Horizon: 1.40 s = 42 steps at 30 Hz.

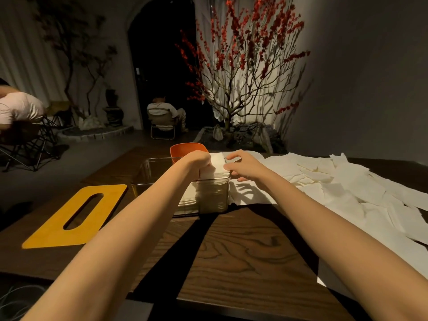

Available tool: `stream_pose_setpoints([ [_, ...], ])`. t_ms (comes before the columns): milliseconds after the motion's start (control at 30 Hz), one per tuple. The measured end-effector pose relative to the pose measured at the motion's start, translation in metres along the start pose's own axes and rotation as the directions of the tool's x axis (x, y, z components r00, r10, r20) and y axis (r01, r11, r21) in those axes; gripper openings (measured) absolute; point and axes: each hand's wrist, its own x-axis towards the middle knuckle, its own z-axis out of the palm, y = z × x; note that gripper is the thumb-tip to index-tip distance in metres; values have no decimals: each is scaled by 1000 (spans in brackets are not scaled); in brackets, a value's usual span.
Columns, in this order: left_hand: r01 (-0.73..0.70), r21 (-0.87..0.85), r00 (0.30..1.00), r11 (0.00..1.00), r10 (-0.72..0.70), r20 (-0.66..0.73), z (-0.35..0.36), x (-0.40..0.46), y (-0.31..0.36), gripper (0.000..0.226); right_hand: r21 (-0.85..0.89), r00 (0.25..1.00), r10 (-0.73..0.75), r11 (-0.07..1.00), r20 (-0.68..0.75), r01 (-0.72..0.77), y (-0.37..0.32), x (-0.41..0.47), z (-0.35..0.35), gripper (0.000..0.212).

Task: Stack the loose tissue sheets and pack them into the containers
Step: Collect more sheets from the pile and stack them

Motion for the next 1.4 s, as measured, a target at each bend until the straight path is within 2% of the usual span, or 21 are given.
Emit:
stream_pose_setpoints([
  [100, -105, 112, 994, 988, 108, -21, -2, 2, 2, 51, -52, 1000, -23, 998, 10, 23, -1, 1, 4, 37],
  [133, -146, 226, 984, 963, 165, -66, -2, 4, 1, 54, -53, 999, -29, 998, 14, 30, -1, 2, 4, 37],
  [200, -220, 501, 938, 837, 322, -126, -5, 1, -2, 60, -37, 999, -42, 998, 19, 43, 0, 2, 3, 39],
  [267, -381, 615, 897, 690, 437, 65, -7, -6, -2, 48, -36, 999, -44, 998, 5, 44, 2, 5, 1, 40],
  [300, -439, 623, 889, 648, 415, 195, -9, -10, -2, 40, -36, 999, -42, 998, -10, 42, 3, 6, 1, 40],
  [367, -480, 608, 876, 632, 311, 368, -14, -11, -4, 31, -22, 999, -31, 999, -26, 30, 4, 11, 1, 38],
  [433, -499, 592, 857, 633, 258, 447, -16, -7, -7, 41, -11, 999, -28, 1000, -28, 28, 6, 12, 2, 35],
  [567, -482, 626, 854, 613, 169, 492, -14, -4, -8, 57, 3, 998, -39, 999, -40, 39, 9, 15, 4, 32],
  [667, -461, 652, 859, 602, 119, 498, -12, -4, -2, 57, -11, 998, -47, 999, -44, 46, 10, 16, 4, 33],
  [833, -502, 637, 828, 586, 111, 550, -15, -1, -3, 58, -39, 997, -55, 998, -52, 53, 9, 12, 4, 38],
  [1000, -478, 603, 833, 639, 112, 541, -14, 1, -4, 65, -51, 998, -42, 998, -47, 39, 7, 6, 5, 39],
  [1167, -417, 488, 845, 766, 129, 519, -16, 1, -4, 65, -88, 998, -52, 995, -40, 48, 4, -2, 3, 42],
  [1267, -463, 476, 877, 748, 305, 372, -12, -3, -3, 54, -107, 996, -66, 993, -63, 59, 2, -4, 0, 36],
  [1333, -503, 460, 863, 732, 456, 217, -5, -8, 0, 42, -107, 995, -65, 993, -79, 56, -1, -5, -3, 30],
  [1400, -527, 468, 837, 709, 529, 141, 1, -8, 4, 40, -91, 994, -59, 995, -91, 51, -3, -7, -5, 26],
])
